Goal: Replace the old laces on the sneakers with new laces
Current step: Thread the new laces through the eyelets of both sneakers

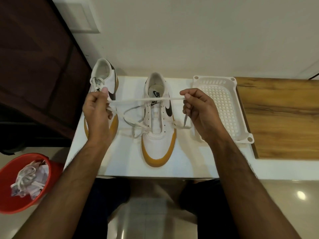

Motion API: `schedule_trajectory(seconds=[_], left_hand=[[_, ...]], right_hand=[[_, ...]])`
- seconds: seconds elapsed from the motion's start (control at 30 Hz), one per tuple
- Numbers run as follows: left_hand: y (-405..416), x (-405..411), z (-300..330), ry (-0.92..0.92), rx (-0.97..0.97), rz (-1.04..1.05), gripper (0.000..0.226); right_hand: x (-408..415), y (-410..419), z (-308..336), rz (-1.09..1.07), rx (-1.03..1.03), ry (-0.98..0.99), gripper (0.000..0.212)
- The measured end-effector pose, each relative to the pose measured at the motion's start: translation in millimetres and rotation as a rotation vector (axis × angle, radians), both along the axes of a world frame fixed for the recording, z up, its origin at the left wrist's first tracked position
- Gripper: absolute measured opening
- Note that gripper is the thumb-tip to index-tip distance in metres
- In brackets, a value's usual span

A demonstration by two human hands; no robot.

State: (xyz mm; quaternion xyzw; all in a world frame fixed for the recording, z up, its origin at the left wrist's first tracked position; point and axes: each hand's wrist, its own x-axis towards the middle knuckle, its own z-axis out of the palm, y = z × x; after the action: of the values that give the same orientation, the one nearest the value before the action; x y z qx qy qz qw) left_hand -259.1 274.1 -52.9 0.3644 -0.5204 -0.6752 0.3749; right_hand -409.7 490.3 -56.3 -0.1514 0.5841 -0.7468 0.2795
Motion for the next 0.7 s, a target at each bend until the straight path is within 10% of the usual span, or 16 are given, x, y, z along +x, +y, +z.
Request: schedule_trajectory(seconds=[0.1, 0.3, 0.47, 0.7], left_hand=[[-3, 2, -8, -0.138, -0.139, 0.099, 0.011], [29, -7, -4, -0.304, -1.089, -0.358, 0.038], [44, -7, -8, -0.276, -0.887, -0.685, 0.015], [-4, 4, -16, -0.566, -0.741, -0.146, 0.013]], right_hand=[[0, -1, 0, -0.009, 0.010, 0.001, 0.018], [19, -15, 4, 0.173, 0.153, 0.142, 0.014], [27, -22, 3, 0.281, 0.156, 0.155, 0.014], [12, -10, 0, 0.150, 0.187, 0.153, 0.006]])
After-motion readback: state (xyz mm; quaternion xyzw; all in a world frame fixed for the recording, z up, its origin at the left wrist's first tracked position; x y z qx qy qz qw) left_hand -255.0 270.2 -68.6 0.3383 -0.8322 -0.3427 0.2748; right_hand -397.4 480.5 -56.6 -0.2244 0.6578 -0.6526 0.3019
